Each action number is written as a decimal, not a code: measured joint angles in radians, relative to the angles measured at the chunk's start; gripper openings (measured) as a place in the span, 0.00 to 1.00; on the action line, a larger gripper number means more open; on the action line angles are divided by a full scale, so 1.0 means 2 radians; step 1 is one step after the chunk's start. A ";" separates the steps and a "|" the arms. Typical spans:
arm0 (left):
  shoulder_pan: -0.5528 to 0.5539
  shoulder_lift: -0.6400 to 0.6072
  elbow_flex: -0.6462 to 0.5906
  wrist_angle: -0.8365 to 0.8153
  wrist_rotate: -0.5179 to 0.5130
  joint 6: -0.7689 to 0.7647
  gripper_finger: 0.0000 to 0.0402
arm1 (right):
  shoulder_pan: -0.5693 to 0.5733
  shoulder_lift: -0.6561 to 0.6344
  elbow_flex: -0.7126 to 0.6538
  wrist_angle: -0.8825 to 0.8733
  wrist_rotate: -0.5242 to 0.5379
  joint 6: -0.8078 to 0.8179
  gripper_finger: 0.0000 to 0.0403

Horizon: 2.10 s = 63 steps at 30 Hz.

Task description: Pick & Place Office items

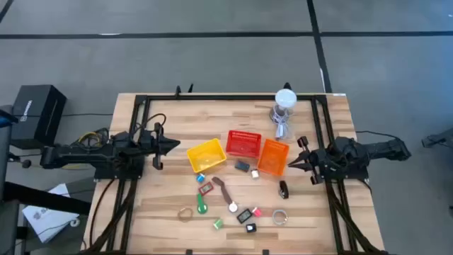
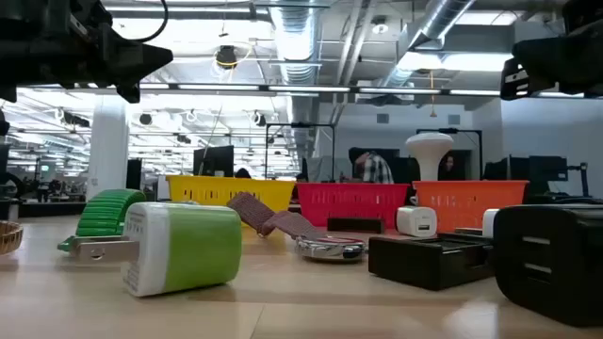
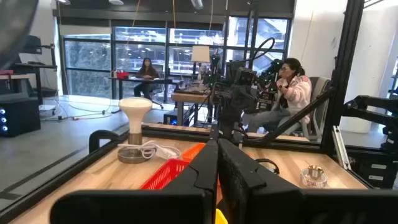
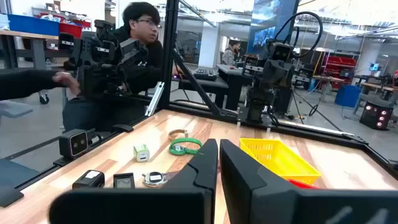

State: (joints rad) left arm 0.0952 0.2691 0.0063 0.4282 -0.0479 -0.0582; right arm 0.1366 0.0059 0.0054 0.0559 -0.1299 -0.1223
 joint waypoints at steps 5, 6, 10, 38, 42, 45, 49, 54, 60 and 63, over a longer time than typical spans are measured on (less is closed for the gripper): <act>0.000 0.000 0.000 0.000 0.000 0.000 0.02 | 0.000 0.000 0.000 0.000 0.000 0.000 0.03; 0.000 0.000 0.000 0.000 0.000 0.000 0.02 | 0.000 0.000 0.000 0.000 0.000 0.000 0.03; 0.000 0.000 0.000 0.000 0.000 0.000 0.02 | 0.000 0.000 0.000 0.000 0.000 0.000 0.03; -0.001 0.042 0.000 0.015 -0.018 -0.173 0.02 | -0.003 0.000 0.000 0.028 0.001 -0.086 0.03; -0.001 0.080 0.000 0.018 0.017 -0.186 0.02 | -0.014 0.000 0.000 0.086 0.018 -0.127 0.03; -0.001 0.114 0.000 0.029 0.015 -0.187 0.02 | -0.023 0.000 0.000 0.117 0.050 -0.089 0.03; -0.001 0.154 0.000 0.062 -0.012 -0.186 0.02 | -0.036 0.000 0.000 0.116 0.054 -0.071 0.03; -0.001 0.188 0.000 0.144 -0.021 -0.180 0.02 | -0.051 0.000 0.000 0.123 0.074 -0.052 0.03; -0.022 0.194 0.000 0.216 0.020 -0.182 0.02 | -0.061 0.040 0.000 0.147 0.081 0.014 0.03; -0.055 0.195 0.001 0.213 0.018 -0.180 0.02 | -0.059 0.083 0.000 0.163 0.081 0.043 0.03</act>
State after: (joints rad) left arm -0.0149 0.6587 0.0076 0.8550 -0.0119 -0.4190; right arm 0.0193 0.1726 0.0051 0.3828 0.0311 -0.0371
